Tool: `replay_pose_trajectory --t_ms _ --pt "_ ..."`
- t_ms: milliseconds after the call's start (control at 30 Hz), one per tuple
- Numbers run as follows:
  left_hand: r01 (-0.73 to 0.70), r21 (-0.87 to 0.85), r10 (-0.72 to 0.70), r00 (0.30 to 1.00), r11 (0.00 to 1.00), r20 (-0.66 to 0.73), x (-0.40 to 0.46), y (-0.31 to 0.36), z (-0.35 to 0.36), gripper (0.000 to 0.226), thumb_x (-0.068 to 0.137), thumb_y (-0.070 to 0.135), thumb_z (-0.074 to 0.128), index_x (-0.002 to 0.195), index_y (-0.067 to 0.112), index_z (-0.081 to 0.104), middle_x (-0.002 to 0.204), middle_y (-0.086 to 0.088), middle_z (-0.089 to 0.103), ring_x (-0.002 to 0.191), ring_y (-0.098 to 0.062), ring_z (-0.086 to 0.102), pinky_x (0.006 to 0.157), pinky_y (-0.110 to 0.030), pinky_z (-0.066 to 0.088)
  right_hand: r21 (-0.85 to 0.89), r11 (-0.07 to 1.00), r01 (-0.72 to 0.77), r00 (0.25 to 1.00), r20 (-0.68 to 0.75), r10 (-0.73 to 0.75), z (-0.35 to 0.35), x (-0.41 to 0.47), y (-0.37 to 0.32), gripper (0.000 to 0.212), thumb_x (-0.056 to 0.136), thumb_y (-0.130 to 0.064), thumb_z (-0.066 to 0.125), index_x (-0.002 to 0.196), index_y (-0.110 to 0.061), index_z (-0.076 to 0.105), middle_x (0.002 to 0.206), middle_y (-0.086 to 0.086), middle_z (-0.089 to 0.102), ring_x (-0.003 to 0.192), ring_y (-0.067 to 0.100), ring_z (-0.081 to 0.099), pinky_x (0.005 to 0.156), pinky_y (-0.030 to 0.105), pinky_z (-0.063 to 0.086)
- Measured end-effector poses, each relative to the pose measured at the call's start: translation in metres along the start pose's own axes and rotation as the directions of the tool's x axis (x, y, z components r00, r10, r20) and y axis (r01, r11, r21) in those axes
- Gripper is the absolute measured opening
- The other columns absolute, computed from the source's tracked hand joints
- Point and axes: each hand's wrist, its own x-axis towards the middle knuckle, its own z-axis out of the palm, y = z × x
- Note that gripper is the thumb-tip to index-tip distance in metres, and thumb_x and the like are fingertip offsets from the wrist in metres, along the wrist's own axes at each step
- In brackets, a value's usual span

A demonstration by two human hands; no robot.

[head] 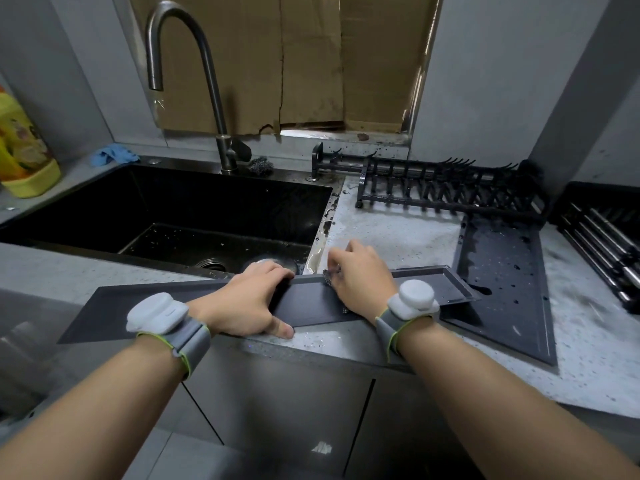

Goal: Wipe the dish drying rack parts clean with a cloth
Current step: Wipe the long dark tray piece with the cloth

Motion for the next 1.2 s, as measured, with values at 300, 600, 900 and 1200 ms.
replay_pose_trajectory --t_ms 300,600,900,1200 --pt "0.013 0.012 -0.014 1.0 1.0 0.026 0.001 0.001 -0.001 0.101 0.07 0.049 0.085 0.152 0.026 0.031 0.147 0.011 0.033 0.138 -0.012 0.024 0.115 -0.033 0.026 -0.058 0.995 -0.083 0.997 -0.01 0.083 -0.031 0.002 0.031 0.012 0.088 -0.015 0.056 0.09 -0.022 0.067 0.099 0.009 0.053 0.092 0.036 0.055 0.076 0.036 0.045" --pt "0.023 0.024 -0.023 0.999 0.999 0.027 0.001 0.002 0.0 0.101 0.068 0.049 0.085 0.151 0.026 0.031 0.145 0.011 0.034 0.135 -0.013 0.027 0.114 -0.035 0.029 -0.133 0.986 -0.104 0.991 0.065 0.114 -0.045 -0.005 0.048 0.01 0.087 -0.014 0.059 0.087 -0.018 0.068 0.103 0.01 0.054 0.097 0.037 0.056 0.077 0.034 0.046" --pt "0.037 0.004 -0.038 0.999 0.999 0.038 -0.004 0.003 0.0 0.101 0.066 0.054 0.08 0.15 0.025 0.032 0.148 0.009 0.034 0.135 -0.014 0.026 0.116 -0.043 0.029 -0.092 0.994 -0.066 0.994 0.084 0.074 -0.027 -0.009 0.012 0.016 0.089 -0.024 0.063 0.098 -0.016 0.074 0.108 0.011 0.06 0.101 0.036 0.059 0.082 0.035 0.048" --pt "0.024 0.059 -0.026 0.999 0.998 0.031 -0.019 -0.012 -0.017 0.096 0.069 0.048 0.085 0.148 0.023 0.037 0.142 0.011 0.038 0.13 -0.009 0.031 0.112 -0.031 0.032 0.221 0.956 -0.192 0.981 0.009 0.195 -0.073 -0.031 0.046 0.007 0.08 -0.019 0.071 0.078 -0.025 0.074 0.09 -0.007 0.071 0.091 0.016 0.061 0.079 0.029 0.046"
